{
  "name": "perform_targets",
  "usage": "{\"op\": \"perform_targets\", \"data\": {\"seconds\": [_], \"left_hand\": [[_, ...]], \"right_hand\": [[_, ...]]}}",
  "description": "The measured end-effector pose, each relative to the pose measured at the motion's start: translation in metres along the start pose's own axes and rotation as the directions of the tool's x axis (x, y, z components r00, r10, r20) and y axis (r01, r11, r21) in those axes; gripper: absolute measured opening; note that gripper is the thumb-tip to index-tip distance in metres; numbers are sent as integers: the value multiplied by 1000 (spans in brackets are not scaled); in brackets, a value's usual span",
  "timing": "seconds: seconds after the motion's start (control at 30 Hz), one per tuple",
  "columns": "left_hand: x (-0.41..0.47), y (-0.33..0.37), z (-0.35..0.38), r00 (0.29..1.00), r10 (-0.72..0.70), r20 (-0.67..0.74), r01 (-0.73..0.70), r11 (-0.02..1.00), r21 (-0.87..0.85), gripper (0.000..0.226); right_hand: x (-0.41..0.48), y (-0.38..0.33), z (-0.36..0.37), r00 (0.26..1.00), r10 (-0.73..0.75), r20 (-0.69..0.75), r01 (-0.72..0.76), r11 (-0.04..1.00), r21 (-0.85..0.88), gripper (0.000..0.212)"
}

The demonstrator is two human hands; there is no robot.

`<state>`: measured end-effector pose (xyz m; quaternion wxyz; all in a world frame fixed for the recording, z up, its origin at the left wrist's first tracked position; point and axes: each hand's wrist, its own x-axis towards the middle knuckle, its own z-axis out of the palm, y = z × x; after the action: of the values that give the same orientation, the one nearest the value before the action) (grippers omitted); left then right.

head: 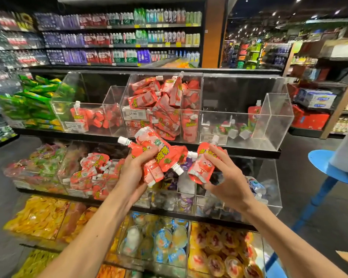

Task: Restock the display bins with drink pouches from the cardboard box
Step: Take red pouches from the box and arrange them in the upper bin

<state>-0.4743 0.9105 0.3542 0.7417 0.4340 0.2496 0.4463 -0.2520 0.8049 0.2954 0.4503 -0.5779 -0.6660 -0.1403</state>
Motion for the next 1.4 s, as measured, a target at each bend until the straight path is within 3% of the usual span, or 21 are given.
{"op": "perform_targets", "data": {"seconds": [0.07, 0.17, 0.33, 0.5, 0.83, 1.0, 1.23, 1.4], "left_hand": [[4, -1, 1, 1000, -6, -9, 6, 1000, -23, 39], [10, -2, -2, 998, -54, -29, 52, 996, -73, 48], [23, 0, -13, 990, -140, -32, 135, 983, -123, 22], [42, 9, -20, 987, -163, -9, 157, 962, -224, 14], [103, 49, -85, 980, -178, 92, 197, 942, -273, 31], [124, 88, -119, 991, -101, 91, 124, 946, -300, 18], [150, 162, -169, 994, 111, 18, -98, 934, -344, 30], [159, 209, -193, 982, 188, -20, -187, 947, -260, 22]], "right_hand": [[1, 1, 1, 1000, 6, -18, -5, 999, 43, 82], [7, -3, 1, 995, 66, 71, -75, 987, 142, 94], [21, -13, 14, 983, 181, 25, -183, 972, 147, 81], [42, -19, 34, 977, 215, -2, -213, 971, 112, 59], [96, -43, 103, 945, 327, 4, -319, 919, 229, 65], [139, -68, 148, 959, 263, -104, -233, 944, 233, 55], [238, -100, 197, 991, 134, -7, -124, 936, 329, 39], [293, -117, 224, 1000, -2, 16, -1, 977, 214, 43]]}}
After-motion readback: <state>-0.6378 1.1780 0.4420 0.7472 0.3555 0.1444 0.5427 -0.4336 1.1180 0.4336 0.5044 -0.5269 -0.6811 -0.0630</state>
